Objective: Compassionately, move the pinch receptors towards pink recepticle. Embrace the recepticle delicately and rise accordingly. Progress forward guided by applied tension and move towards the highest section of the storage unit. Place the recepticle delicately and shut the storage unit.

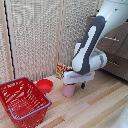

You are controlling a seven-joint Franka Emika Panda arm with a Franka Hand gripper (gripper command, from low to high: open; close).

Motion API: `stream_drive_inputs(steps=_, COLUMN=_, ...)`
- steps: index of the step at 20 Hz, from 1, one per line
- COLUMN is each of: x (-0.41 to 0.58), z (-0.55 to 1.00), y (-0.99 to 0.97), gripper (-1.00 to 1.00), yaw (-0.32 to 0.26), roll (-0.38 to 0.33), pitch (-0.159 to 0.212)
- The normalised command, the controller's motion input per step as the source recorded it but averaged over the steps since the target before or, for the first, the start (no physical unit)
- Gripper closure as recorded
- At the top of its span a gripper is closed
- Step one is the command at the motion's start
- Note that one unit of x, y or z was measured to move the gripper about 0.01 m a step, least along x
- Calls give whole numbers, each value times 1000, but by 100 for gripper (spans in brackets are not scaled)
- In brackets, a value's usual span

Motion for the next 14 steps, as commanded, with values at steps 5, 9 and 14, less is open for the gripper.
stream_drive_inputs(steps=5, x=0, z=-10, y=2, gripper=100, yaw=0, roll=0, pitch=19)
stream_drive_inputs(steps=9, x=0, z=0, y=1, gripper=100, yaw=0, roll=0, pitch=0)
stream_drive_inputs(steps=14, x=37, z=0, y=45, gripper=100, yaw=0, roll=0, pitch=0)
